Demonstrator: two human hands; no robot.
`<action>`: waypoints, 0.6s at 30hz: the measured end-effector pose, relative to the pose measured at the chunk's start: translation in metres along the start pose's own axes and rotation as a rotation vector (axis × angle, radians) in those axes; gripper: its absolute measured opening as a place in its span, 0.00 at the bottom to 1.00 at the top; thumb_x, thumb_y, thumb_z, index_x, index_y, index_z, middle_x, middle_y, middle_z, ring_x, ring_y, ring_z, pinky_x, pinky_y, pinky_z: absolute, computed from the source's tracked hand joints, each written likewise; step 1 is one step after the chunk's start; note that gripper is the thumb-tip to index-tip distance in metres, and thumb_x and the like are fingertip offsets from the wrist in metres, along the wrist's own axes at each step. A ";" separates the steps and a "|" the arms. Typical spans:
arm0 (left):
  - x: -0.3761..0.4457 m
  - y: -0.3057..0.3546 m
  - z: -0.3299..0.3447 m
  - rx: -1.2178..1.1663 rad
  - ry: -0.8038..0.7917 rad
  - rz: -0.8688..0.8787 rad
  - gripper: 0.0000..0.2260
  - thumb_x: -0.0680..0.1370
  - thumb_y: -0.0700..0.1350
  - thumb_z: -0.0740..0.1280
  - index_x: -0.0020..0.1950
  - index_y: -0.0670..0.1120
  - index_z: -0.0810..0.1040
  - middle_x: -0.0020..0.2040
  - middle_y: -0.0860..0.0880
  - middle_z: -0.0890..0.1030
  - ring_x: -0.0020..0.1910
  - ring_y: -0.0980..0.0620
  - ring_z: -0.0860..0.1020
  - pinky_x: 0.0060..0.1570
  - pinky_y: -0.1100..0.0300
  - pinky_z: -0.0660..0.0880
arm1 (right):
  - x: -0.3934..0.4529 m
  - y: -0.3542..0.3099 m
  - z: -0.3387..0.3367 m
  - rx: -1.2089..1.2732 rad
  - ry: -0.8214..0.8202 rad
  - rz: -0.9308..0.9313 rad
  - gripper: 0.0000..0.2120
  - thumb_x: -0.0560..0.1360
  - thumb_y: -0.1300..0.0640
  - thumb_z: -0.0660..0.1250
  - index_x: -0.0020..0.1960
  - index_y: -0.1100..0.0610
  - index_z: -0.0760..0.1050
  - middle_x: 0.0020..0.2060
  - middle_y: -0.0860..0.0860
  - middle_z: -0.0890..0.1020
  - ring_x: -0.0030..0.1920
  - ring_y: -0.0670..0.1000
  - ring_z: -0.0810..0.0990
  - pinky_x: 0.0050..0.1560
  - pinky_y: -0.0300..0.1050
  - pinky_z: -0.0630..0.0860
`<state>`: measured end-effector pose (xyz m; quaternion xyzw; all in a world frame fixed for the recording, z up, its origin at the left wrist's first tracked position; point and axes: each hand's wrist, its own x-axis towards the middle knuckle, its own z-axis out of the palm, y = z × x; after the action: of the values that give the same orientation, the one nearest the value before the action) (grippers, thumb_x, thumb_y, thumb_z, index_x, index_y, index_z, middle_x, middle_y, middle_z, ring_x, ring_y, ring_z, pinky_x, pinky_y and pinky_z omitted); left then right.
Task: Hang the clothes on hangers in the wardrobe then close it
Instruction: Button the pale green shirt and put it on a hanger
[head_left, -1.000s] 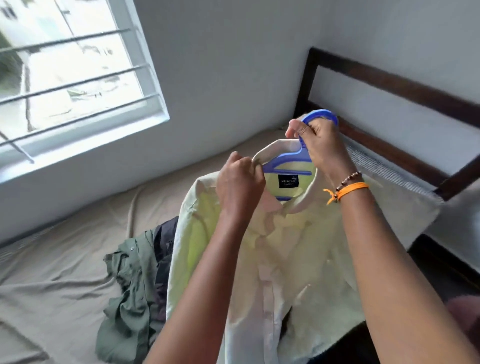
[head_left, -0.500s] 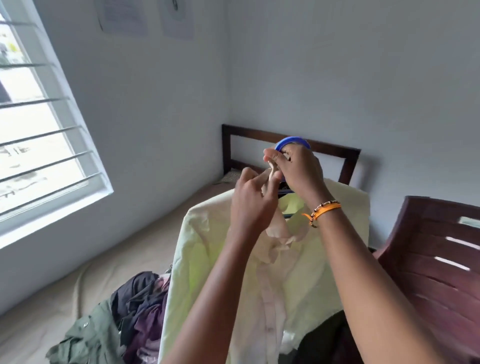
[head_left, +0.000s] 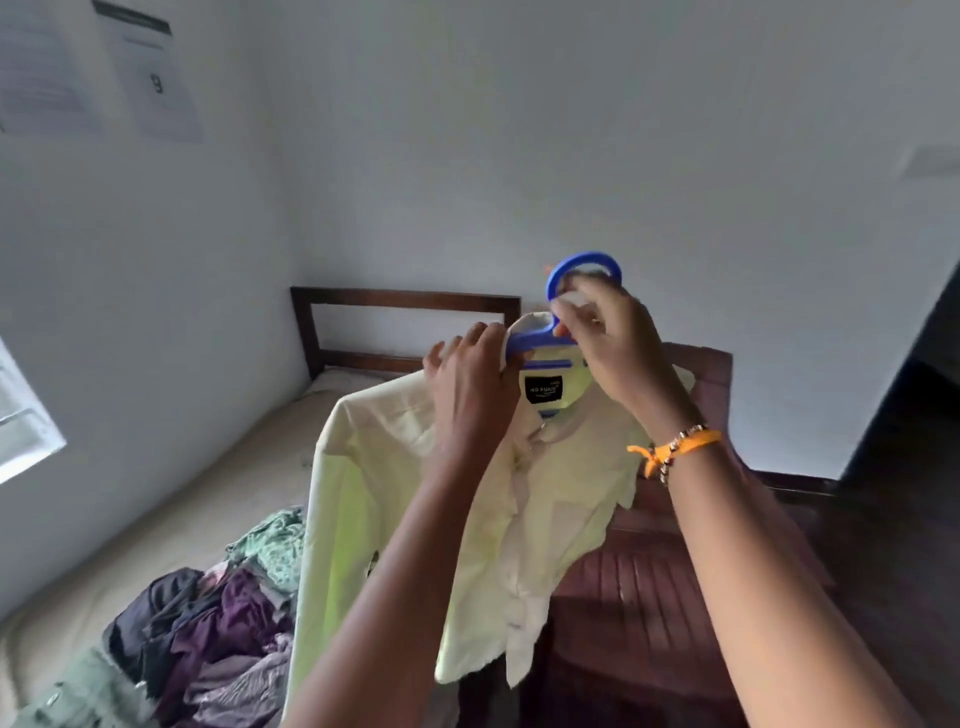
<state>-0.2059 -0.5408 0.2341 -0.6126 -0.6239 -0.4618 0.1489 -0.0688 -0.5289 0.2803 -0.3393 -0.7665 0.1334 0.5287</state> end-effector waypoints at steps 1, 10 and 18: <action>-0.003 0.010 -0.001 -0.015 0.004 0.014 0.04 0.73 0.44 0.68 0.43 0.44 0.76 0.43 0.45 0.80 0.42 0.40 0.77 0.49 0.49 0.68 | -0.016 0.003 -0.017 -0.049 0.013 -0.016 0.13 0.79 0.63 0.61 0.62 0.62 0.75 0.50 0.49 0.79 0.45 0.36 0.77 0.46 0.27 0.70; -0.037 0.103 -0.004 -0.237 -0.177 0.232 0.04 0.76 0.44 0.66 0.46 0.43 0.76 0.45 0.46 0.78 0.48 0.40 0.73 0.63 0.40 0.62 | -0.097 -0.008 -0.142 -0.526 0.099 0.272 0.16 0.78 0.52 0.63 0.63 0.58 0.71 0.55 0.54 0.78 0.56 0.56 0.74 0.55 0.49 0.71; -0.089 0.177 0.002 -0.507 -0.285 0.227 0.16 0.72 0.53 0.69 0.58 0.52 0.78 0.59 0.50 0.74 0.55 0.44 0.70 0.56 0.51 0.64 | -0.183 -0.032 -0.197 -0.501 0.260 0.565 0.16 0.75 0.50 0.67 0.37 0.60 0.70 0.28 0.49 0.67 0.32 0.51 0.66 0.35 0.47 0.63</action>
<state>-0.0270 -0.6262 0.2358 -0.7545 -0.4312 -0.4926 -0.0472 0.1354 -0.7036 0.2466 -0.6691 -0.5786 0.0383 0.4649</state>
